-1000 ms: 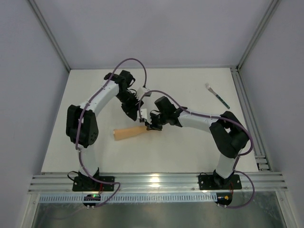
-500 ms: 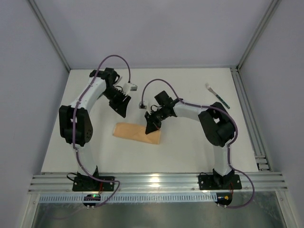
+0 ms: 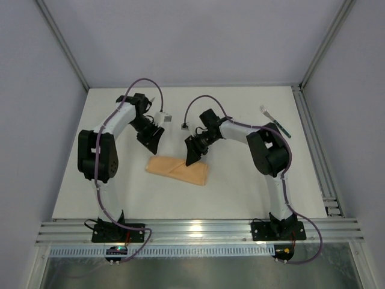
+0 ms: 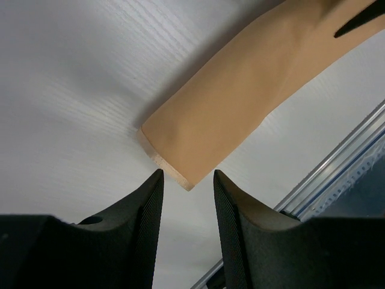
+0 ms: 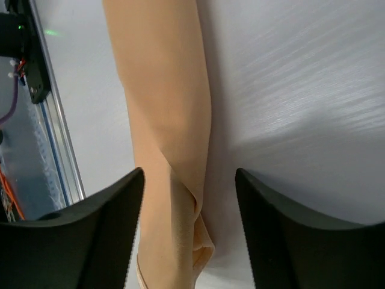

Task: Fold the napkin into a case and place the utensils inside
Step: Turn over the smaller rectangle-folded napkin at the center of the board, then move the smaller rectangle-folded napkin to the center of the board.

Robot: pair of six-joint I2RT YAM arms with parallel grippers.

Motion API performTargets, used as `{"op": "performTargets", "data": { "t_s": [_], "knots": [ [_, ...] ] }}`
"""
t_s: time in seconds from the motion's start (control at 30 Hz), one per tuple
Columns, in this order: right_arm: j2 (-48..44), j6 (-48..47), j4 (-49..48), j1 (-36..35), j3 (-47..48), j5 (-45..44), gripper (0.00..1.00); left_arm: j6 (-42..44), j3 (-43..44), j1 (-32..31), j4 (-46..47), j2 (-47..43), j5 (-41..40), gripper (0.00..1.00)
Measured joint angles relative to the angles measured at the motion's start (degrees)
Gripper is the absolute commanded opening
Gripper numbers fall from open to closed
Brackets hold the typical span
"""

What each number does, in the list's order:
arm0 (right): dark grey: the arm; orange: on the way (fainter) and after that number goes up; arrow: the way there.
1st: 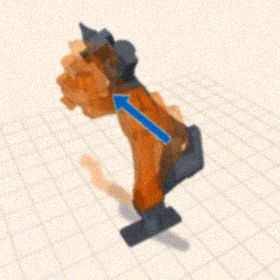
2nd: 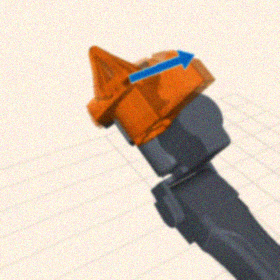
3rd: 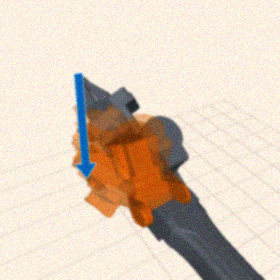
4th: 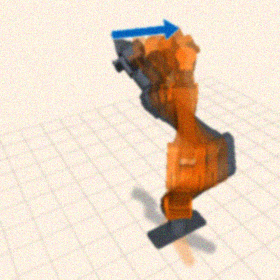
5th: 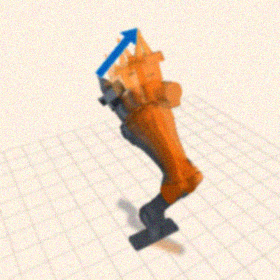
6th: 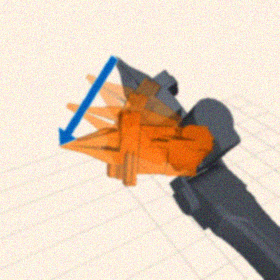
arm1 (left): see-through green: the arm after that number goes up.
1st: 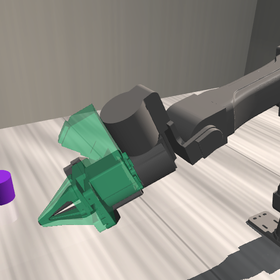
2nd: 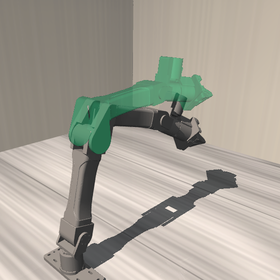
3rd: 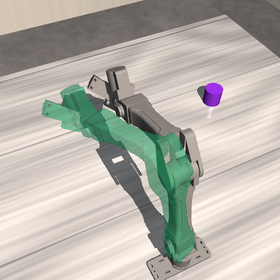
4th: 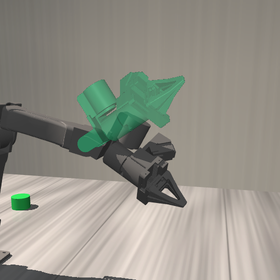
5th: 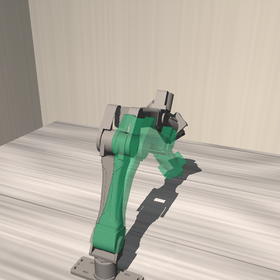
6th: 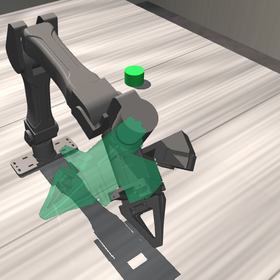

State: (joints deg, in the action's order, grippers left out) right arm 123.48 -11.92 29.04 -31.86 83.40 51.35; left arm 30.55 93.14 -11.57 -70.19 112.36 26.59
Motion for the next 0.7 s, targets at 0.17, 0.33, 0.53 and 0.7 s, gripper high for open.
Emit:
{"op": "performTargets", "data": {
  "t_s": [0.17, 0.33, 0.53, 0.7],
  "knots": [
    [-0.9, -2.9, 2.0, -0.3, 3.9, -4.5, 0.99, -2.0, -3.1, -0.2, 3.7, 0.1, -1.8, 0.41],
    [-3.4, -4.8, 3.8, -0.2, 4.4, -16.8, 0.99, -3.7, -6.7, -1.2, 9.0, 0.0, -4.9, 0.41],
    [-26.1, -5.7, -7.1, -2.7, -12.7, -38.4, 0.99, -4.9, -11.3, -1.5, 13.4, -0.6, -6.7, 0.41],
    [-47.8, 3.1, -32.1, -4.2, -28.4, -47.6, 0.97, -5.4, -12.0, -1.4, 15.3, -2.4, -7.0, 0.41]
  ]
}}
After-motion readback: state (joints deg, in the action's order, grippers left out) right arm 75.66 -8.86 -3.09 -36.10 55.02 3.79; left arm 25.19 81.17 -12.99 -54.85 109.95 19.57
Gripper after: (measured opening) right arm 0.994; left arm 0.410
